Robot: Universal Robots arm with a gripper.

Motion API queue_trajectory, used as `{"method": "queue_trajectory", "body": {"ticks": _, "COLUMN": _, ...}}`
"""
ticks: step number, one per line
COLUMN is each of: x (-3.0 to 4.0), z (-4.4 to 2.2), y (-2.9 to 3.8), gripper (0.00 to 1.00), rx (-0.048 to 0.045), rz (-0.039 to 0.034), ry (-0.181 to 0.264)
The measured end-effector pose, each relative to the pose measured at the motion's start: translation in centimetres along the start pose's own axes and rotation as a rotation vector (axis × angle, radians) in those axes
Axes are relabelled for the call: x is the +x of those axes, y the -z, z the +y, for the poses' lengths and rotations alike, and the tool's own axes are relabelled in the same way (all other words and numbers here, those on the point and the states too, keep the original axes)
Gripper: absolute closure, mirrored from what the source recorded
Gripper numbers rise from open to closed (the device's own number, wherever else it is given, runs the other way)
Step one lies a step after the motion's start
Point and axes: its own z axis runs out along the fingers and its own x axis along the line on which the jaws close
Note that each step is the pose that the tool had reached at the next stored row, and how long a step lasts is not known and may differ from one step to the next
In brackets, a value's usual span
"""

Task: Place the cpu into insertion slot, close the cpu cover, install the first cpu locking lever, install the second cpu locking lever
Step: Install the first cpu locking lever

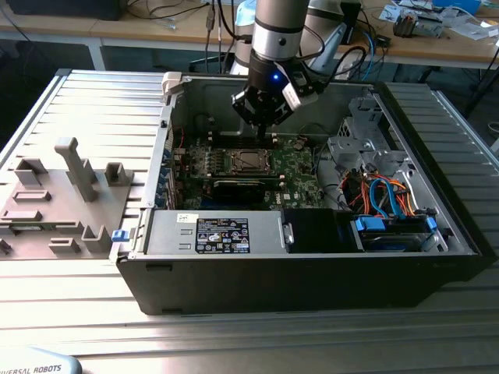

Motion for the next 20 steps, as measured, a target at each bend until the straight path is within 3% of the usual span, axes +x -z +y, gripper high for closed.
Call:
{"method": "queue_trajectory", "body": {"ticks": 9, "x": 0.03, "z": -0.03, "y": 0.93, "gripper": 0.89, "rx": 0.0031, "rz": 0.0001, "ry": 0.0}}
{"method": "queue_trajectory", "body": {"ticks": 13, "x": 0.06, "z": -0.03, "y": 1.71, "gripper": 0.89, "rx": 0.0037, "rz": 0.0002, "ry": 0.0}}
{"method": "queue_trajectory", "body": {"ticks": 20, "x": 0.06, "z": -0.03, "y": 1.78, "gripper": 0.89, "rx": 0.0024, "rz": 0.0001, "ry": 0.0}}
